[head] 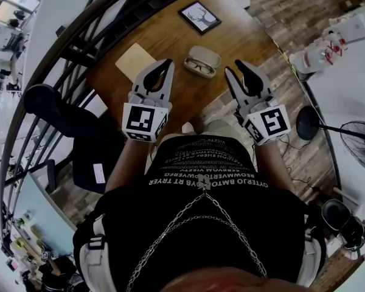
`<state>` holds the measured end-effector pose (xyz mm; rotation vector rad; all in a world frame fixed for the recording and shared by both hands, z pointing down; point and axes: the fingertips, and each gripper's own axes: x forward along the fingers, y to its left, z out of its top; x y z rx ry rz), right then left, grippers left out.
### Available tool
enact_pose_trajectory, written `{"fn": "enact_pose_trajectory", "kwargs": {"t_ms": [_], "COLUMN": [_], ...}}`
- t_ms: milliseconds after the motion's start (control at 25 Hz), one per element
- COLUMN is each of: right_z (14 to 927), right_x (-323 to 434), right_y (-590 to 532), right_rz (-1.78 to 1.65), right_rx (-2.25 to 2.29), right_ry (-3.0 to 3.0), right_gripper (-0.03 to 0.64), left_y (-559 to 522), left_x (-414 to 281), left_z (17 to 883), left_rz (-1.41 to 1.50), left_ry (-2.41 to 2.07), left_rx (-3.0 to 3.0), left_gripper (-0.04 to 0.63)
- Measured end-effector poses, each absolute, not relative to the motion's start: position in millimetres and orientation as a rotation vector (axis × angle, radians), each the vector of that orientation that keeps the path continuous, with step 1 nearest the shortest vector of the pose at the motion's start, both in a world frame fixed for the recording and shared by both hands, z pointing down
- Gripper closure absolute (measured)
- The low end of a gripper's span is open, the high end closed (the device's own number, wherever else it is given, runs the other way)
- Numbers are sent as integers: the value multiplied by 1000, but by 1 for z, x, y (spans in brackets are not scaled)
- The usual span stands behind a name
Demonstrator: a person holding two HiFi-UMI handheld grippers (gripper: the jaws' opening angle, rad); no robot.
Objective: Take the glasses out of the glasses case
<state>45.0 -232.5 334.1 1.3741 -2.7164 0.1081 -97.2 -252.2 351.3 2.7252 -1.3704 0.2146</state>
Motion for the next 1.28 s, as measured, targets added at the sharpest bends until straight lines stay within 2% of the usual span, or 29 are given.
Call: {"fn": "enact_pose_trajectory", "kwargs": {"t_ms": [440, 1280], "right_z": [350, 388], "right_x": [55, 61], "right_y": [-237, -319], "right_rz": [101, 148], "right_rx": [1334, 1170], "right_ry": [-2665, -2692], "right_gripper": [508, 508], "left_y": [-256, -319], "left_x": [-89, -68], "left_z": [363, 379], "left_rz": [238, 273], "left_ry": [-1377, -1461], "left_rx": [2703, 2625], "left_gripper": [566, 566]}}
